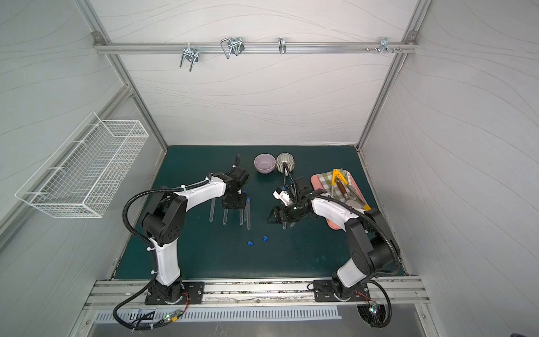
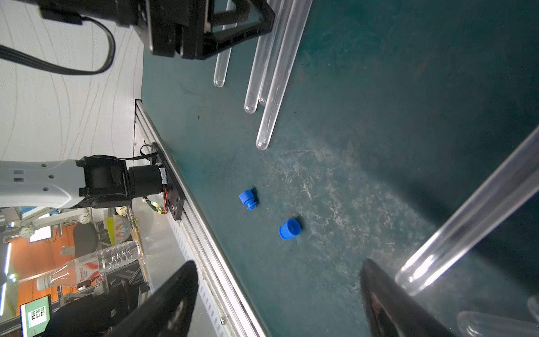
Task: Remove stoppers from test tubes
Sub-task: Pick up the test tube at the center of the board.
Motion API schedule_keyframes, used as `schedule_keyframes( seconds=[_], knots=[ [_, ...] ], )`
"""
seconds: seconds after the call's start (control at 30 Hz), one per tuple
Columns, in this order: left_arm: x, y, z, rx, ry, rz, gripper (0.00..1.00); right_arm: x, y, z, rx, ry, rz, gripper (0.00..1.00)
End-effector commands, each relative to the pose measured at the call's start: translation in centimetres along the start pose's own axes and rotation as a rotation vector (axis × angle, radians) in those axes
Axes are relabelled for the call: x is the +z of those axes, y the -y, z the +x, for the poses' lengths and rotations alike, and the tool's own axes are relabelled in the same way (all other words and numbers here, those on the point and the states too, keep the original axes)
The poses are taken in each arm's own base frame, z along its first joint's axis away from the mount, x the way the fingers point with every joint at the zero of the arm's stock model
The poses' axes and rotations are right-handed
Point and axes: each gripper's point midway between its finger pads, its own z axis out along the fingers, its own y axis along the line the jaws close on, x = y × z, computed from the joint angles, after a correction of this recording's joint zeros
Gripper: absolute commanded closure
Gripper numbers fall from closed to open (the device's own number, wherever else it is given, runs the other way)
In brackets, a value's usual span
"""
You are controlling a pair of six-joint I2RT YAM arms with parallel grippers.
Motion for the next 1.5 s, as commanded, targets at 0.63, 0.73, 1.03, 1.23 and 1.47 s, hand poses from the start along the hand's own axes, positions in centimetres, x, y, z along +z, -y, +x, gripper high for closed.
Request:
schedule_keyframes(
  seconds=[0.63, 0.73, 1.03, 1.23, 1.47],
  knots=[
    [2.6, -0.8, -0.1, 0.008, -0.008, -0.092, 0.75, -1.9, 0.4, -0.1, -0.006, 0.055, -0.003, 0.12],
    [2.3, -0.7, -0.1, 0.007, -0.006, -0.088, 0.79, -2.1, 0.4, -0.1, -0.003, 0.06, -0.004, 0.12],
    [0.7, 0.1, -0.9, 0.011, 0.019, -0.039, 0.93, -2.3, 0.5, -0.2, 0.0, 0.069, -0.003, 0.12],
    [-1.9, 0.8, -1.7, 0.012, 0.067, 0.006, 0.94, -2.7, 0.2, -0.2, 0.001, 0.077, -0.021, 0.11],
    [-5.4, 1.1, -1.7, 0.123, 0.16, 0.08, 0.97, -3.6, -0.6, -1.1, 0.033, 0.119, -0.12, 0.11]
  ],
)
